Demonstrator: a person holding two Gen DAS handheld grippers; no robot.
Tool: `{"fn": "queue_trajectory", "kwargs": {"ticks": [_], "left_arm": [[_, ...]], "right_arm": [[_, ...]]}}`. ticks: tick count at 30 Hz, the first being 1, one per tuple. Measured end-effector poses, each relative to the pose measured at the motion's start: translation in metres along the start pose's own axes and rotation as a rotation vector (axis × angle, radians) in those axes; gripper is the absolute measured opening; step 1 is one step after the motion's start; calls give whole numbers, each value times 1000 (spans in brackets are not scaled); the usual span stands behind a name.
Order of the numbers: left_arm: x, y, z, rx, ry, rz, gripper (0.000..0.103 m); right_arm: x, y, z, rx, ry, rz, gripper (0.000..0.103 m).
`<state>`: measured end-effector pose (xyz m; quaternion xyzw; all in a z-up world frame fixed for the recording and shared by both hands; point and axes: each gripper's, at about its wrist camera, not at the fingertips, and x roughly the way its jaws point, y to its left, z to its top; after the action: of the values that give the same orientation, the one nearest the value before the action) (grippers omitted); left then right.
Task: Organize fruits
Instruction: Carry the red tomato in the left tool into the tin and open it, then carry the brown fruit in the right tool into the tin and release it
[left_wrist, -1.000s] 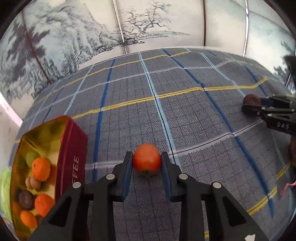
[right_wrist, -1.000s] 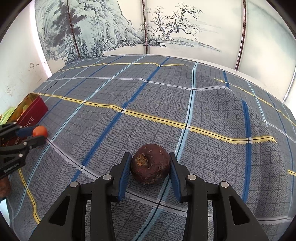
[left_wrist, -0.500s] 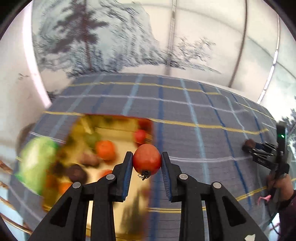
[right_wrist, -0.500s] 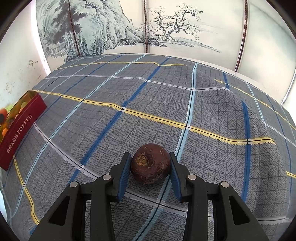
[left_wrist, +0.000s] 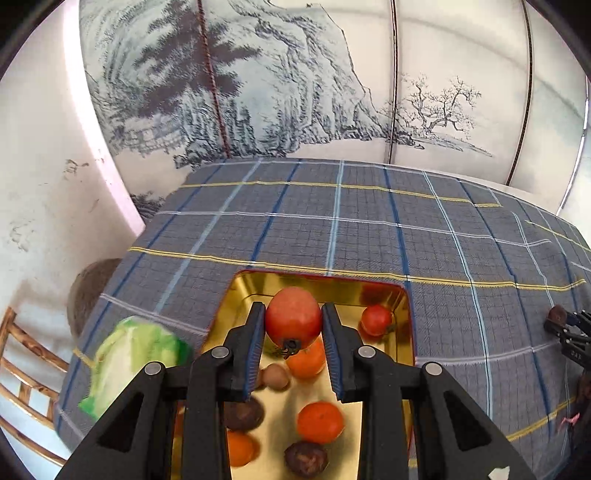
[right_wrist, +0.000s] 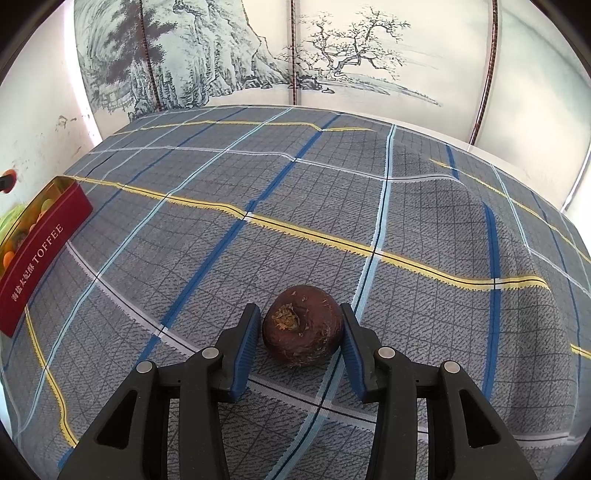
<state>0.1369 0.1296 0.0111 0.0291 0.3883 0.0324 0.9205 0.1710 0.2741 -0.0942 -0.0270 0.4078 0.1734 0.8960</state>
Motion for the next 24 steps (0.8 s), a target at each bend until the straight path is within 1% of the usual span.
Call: {"fn": "queue_trajectory", "kwargs": {"ticks": [4,11,15,18,19,20,22,24], "left_arm": [[22,-11,0,-1,23,-7,27],[55,-17,-2,1,57,36,27],[60,-20,-3,11,68,54,28],[50,-26,-2,42,33,87,29],[47,-27,-2,49,28,92,33],[43,-29,-2,55,22,96,39],[30,-32,-4,62,-4,114,48],[16,-36,-6,67,-35,128,55]], "right_arm": [[1,-1,1,-2,0,2,45],[0,0,0,-2,-1,2,47],[0,0,-1,-2,-1,2,47],[-1,0,-1,-2,-2,2,47],[-1,0,-1,-3,-1,0,47],[-1,0,-1,-2,-2,1,47],[-1,0,-1,-4,-2,0,47],[-1,0,-1,-6,-2,-3,47]]}}
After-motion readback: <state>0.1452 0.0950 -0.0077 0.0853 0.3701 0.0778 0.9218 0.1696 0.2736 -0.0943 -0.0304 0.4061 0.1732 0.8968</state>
